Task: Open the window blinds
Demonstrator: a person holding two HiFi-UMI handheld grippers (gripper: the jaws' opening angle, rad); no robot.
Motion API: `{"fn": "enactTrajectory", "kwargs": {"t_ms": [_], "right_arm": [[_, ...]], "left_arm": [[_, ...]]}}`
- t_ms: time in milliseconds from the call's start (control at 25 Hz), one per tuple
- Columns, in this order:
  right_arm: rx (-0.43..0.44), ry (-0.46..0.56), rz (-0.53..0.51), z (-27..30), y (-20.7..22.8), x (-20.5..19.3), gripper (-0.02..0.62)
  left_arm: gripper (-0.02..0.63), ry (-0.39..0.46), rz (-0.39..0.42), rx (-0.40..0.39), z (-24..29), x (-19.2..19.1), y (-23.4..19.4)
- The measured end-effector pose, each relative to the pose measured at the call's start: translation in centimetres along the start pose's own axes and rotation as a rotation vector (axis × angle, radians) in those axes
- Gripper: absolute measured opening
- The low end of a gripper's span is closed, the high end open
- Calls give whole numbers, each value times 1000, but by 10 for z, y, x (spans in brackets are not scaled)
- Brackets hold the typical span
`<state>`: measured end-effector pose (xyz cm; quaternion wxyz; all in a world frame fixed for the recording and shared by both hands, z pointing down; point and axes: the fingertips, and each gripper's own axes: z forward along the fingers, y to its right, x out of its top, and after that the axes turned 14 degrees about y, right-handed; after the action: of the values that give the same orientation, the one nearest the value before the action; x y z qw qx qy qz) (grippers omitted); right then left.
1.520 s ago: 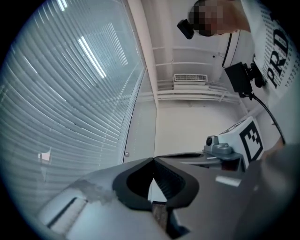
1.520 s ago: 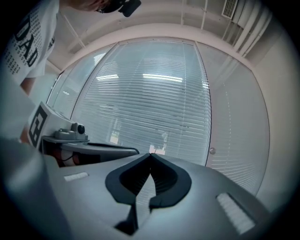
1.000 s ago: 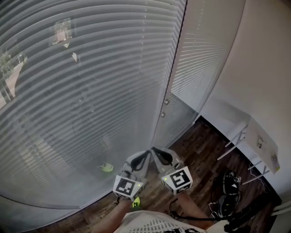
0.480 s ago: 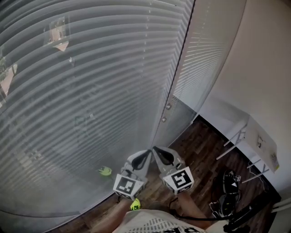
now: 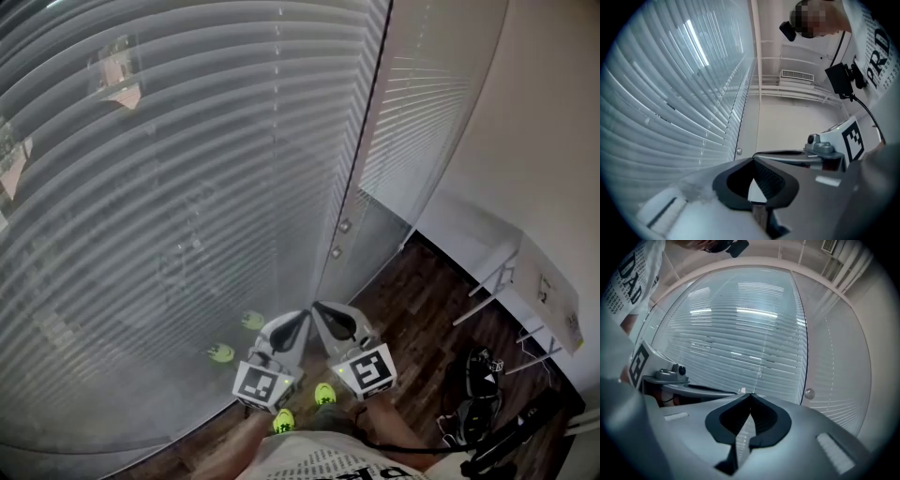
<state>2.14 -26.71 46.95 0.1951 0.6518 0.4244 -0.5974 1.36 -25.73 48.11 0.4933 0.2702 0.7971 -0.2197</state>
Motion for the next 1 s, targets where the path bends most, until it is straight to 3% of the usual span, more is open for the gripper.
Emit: {"fn": "enactTrajectory", "kwargs": {"t_ms": [480, 720, 1000], "right_arm": [[68, 24, 8, 28, 57, -10, 8], [105, 34, -36, 43, 87, -12, 9], [130, 11, -102, 44, 108, -30, 93]], "left_arm": [[-8, -4, 44, 89, 59, -10, -23], [-8, 1, 62, 141, 89, -15, -34], [-8, 22, 78, 213, 100, -31, -40]]}}
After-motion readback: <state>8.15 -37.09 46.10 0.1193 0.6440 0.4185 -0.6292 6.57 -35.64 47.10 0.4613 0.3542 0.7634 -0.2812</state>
